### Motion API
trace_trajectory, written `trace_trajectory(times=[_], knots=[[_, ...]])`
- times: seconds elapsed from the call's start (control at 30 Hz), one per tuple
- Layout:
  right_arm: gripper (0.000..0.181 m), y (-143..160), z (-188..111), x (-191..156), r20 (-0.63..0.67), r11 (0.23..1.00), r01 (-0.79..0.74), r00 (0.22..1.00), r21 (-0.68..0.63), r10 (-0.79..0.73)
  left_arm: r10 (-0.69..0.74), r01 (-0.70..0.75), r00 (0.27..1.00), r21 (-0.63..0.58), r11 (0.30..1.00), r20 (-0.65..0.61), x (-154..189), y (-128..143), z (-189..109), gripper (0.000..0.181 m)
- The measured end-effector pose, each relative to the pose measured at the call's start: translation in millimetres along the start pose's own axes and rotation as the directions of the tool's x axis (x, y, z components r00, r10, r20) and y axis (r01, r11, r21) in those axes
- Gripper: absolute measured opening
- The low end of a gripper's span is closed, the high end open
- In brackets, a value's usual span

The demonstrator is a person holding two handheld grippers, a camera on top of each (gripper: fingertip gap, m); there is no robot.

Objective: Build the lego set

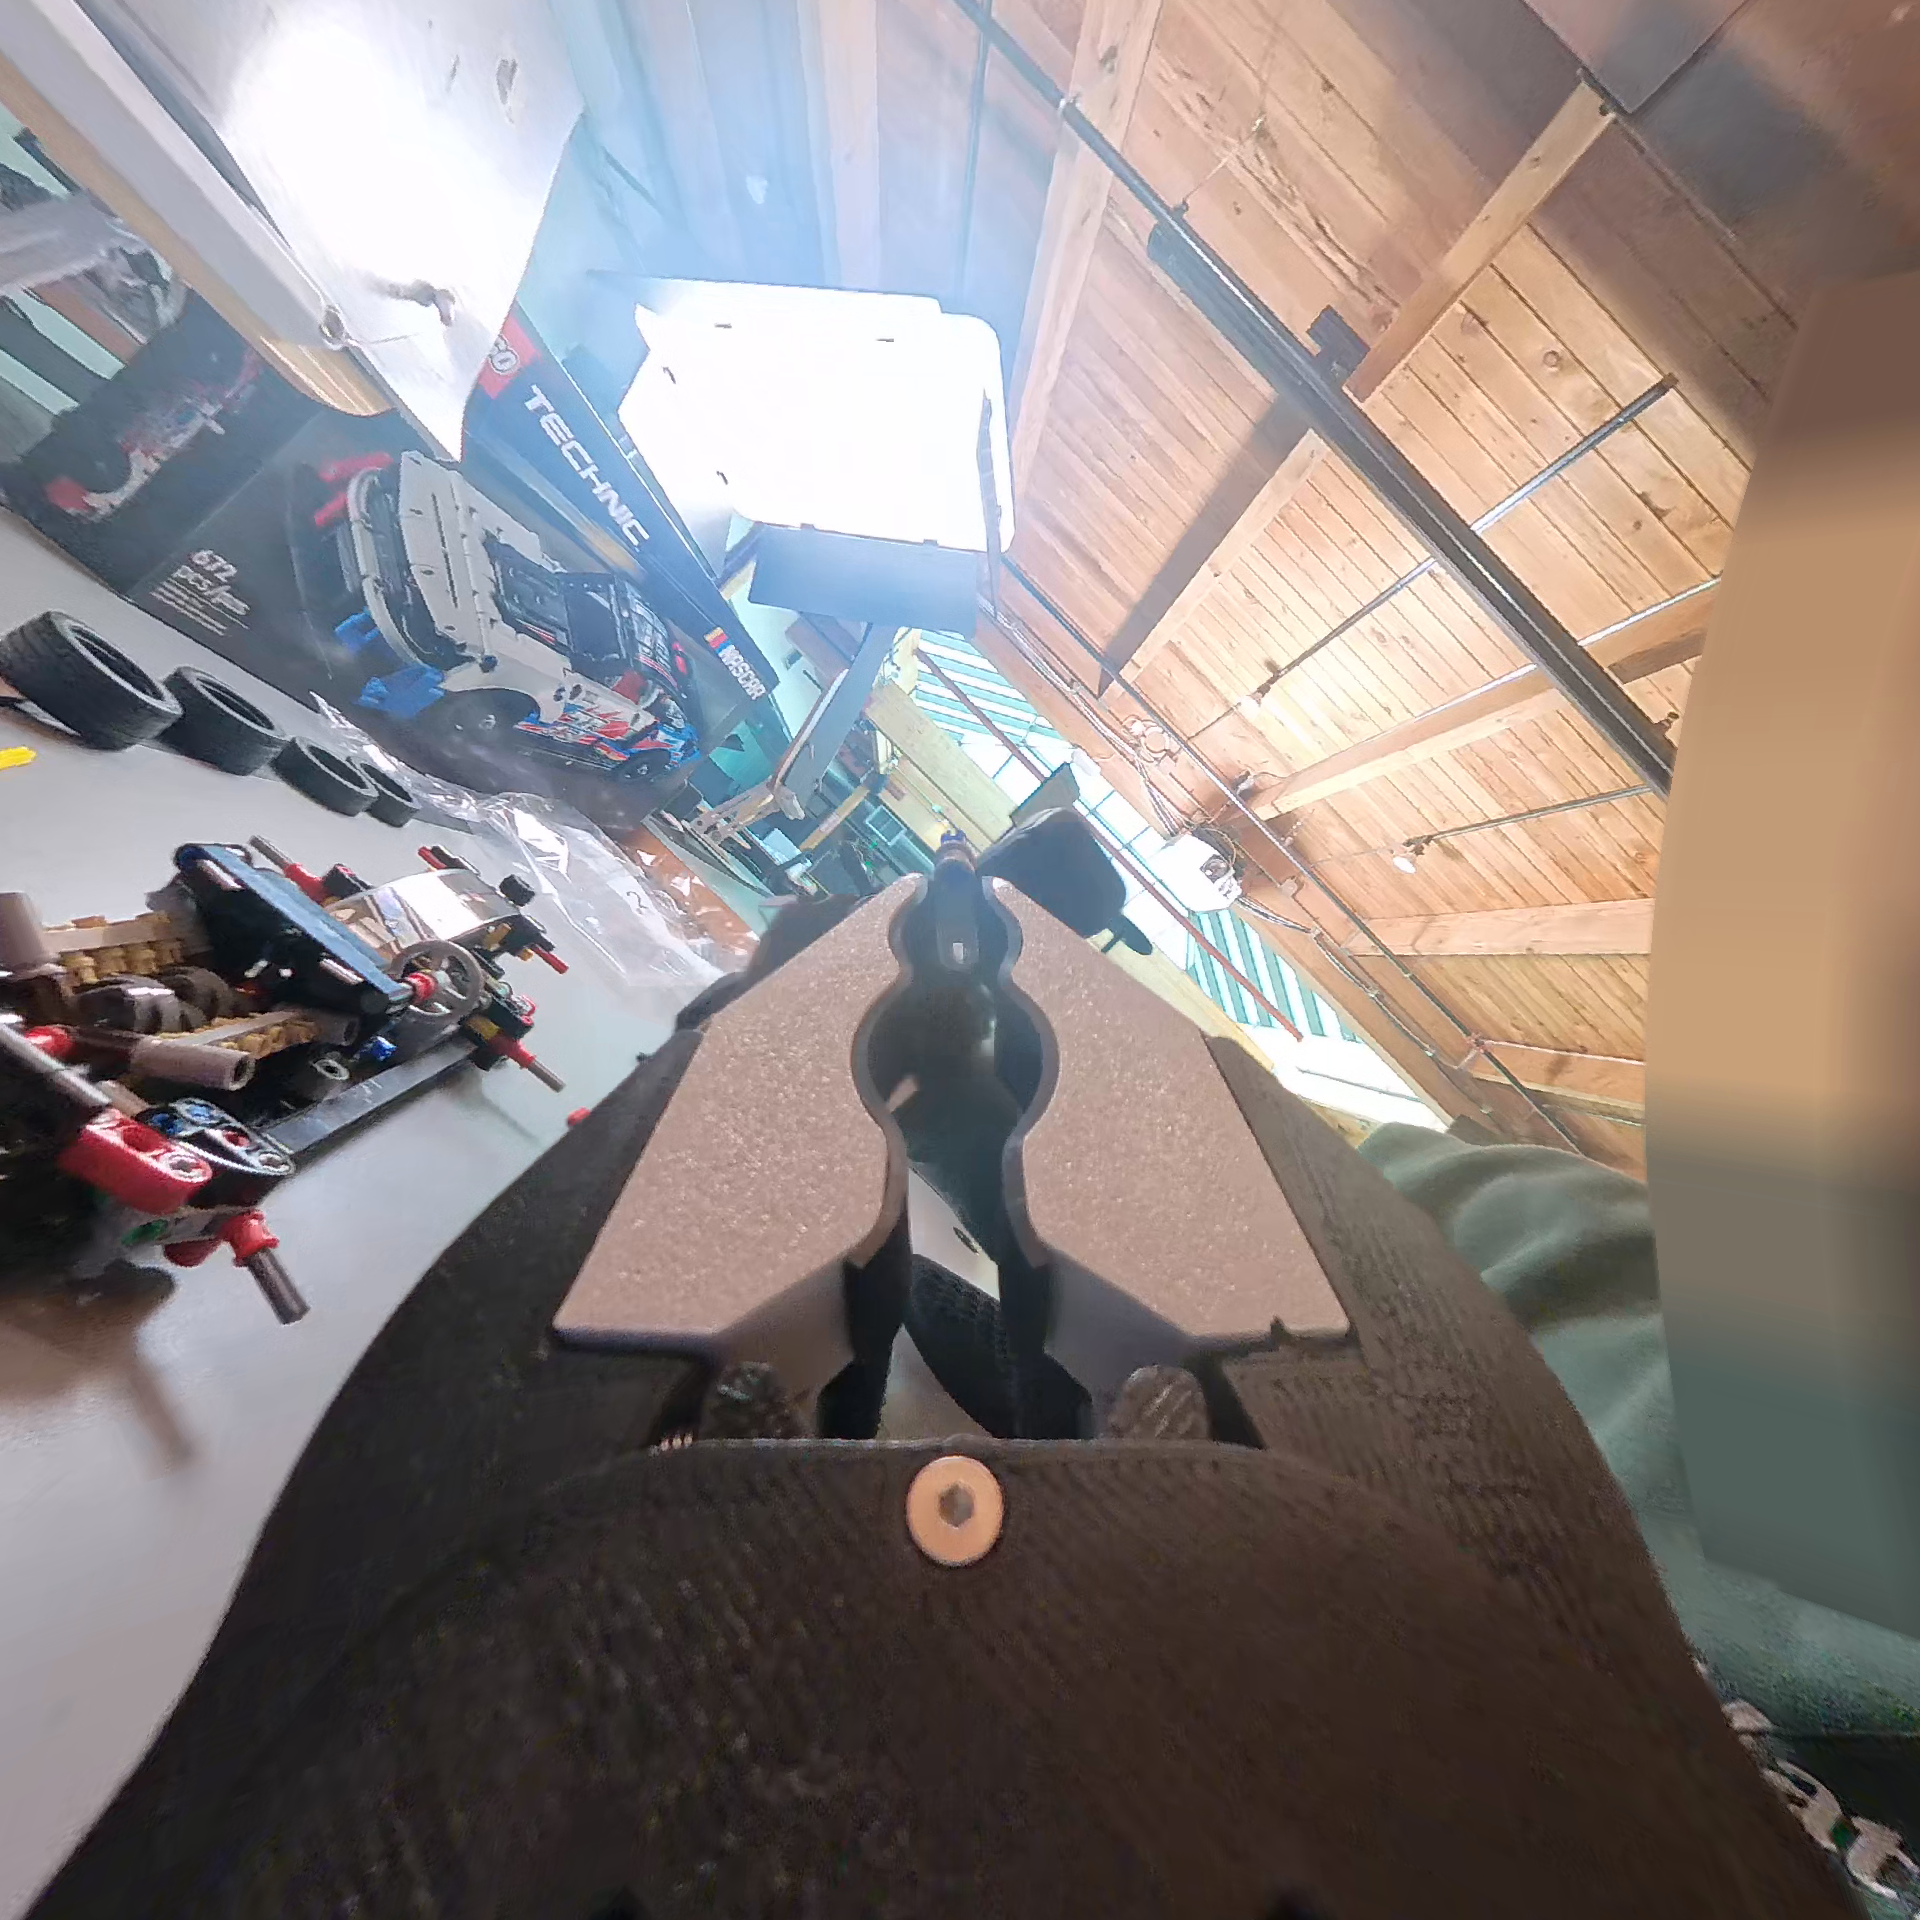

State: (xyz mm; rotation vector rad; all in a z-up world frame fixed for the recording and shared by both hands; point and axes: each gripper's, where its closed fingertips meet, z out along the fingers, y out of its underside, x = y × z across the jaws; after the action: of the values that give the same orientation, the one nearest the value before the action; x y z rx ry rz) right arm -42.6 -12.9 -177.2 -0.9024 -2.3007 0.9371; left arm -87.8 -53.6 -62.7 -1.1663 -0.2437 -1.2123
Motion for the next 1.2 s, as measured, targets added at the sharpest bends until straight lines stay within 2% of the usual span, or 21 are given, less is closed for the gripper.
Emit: trace_trajectory(times=[0.1, 0.2, 0.3, 0.47, 0.83, 1.2], knots=[[0.003, -25.7, -36.6, -3.4, -0.216, 0.993, 0.073, 0.975, 0.093, -0.051, -0.035, 0.034, 0.999, -0.065, 0.997, -0.013, 3.1, 15.8, 7.4, 0.004], [0.003, -37.8, -56.1, -14.5, -0.378, 0.978, 0.196, 0.913, 0.072, -0.155, -0.108, 0.108, 0.994, -0.144, 0.984, 0.007, 1.2, 39.7, 15.8, 0.004], [0.003, -37.8, -57.0, -21.9, -0.465, 0.958, 0.288, 0.849, 0.005, -0.253, -0.137, 0.143, 0.990, -0.227, 0.963, 0.046, -2.0, 65.8, 22.4, 0.004], [0.003, -37.4, -50.1, -31.7, -0.461, 0.930, 0.365, 0.820, -0.037, -0.340, -0.133, 0.158, 0.986, -0.310, 0.938, 0.099, -7.2, 89.8, 25.8, 0.004], [0.003, -45.8, -54.2, -42.6, -0.458, 0.908, 0.416, 0.801, -0.035, -0.385, -0.157, 0.162, 0.987, -0.353, 0.922, 0.041, -2.0, 97.9, 27.1, 0.004], [0.003, -40.4, -52.1, -41.3, -0.462, 0.901, 0.423, 0.782, -0.099, -0.418, -0.158, 0.175, 0.985, -0.347, 0.922, 0.076, -10.3, 101.6, 27.3, 0.004]])
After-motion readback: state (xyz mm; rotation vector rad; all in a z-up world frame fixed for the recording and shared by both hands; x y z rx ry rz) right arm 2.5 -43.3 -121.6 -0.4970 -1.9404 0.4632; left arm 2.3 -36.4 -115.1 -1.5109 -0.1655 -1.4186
